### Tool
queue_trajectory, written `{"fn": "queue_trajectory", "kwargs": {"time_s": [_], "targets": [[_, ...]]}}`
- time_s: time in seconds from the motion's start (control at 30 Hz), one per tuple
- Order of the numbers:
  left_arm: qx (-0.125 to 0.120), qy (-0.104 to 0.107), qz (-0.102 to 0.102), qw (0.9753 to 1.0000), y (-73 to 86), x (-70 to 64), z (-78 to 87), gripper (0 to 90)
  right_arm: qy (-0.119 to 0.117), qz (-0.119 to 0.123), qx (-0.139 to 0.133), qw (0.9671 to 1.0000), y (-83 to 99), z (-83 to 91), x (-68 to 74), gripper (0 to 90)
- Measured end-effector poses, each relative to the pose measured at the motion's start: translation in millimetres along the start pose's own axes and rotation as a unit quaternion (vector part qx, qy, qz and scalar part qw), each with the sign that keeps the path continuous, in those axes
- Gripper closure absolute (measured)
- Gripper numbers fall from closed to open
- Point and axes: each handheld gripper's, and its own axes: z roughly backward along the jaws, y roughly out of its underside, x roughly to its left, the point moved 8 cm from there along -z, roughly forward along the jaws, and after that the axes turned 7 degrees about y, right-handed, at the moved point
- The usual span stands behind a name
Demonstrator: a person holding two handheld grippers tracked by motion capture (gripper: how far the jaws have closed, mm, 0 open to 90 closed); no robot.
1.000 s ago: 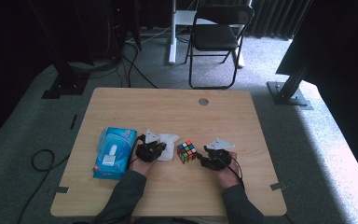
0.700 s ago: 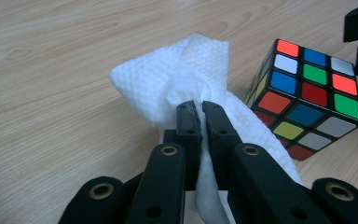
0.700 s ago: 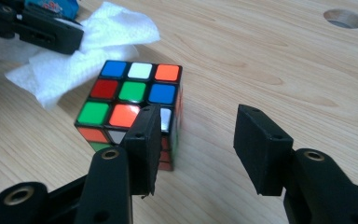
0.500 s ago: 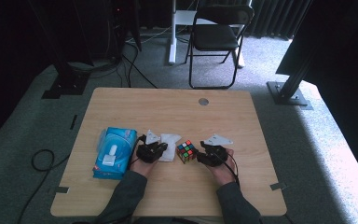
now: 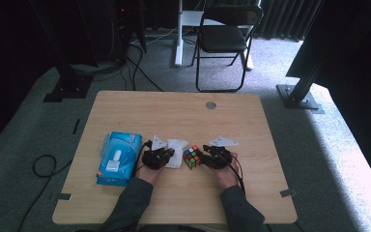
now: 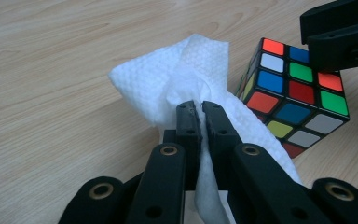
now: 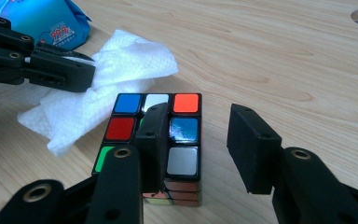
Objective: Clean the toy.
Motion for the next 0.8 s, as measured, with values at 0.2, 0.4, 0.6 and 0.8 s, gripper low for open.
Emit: {"fn": "queue_trajectory", "kwargs": {"time_s": [0.2,0.4,0.6,0.8], "targets": [[-0.004,0.005,-0.003,1.0,-1.5,-5.0,-0.1,86.9,-0.005,-0.015,0.004,0.9999,0.1,-0.3,0.4,61.6],[-0.01,0.011,-0.008,0.9999,-3.8,-11.8,2.1,86.9,-0.006,-0.021,0.005,0.9997,0.6,0.2,1.2,64.1],[-0.016,0.021,-0.013,0.9996,-5.8,-20.7,4.3,86.9,-0.006,-0.022,0.002,0.9997,1.0,0.4,2.3,65.8],[-0.026,0.032,-0.017,0.999,-7.4,-30.6,10.6,86.9,-0.007,-0.028,0.0,0.9996,1.4,0.5,2.5,67.0]]}}
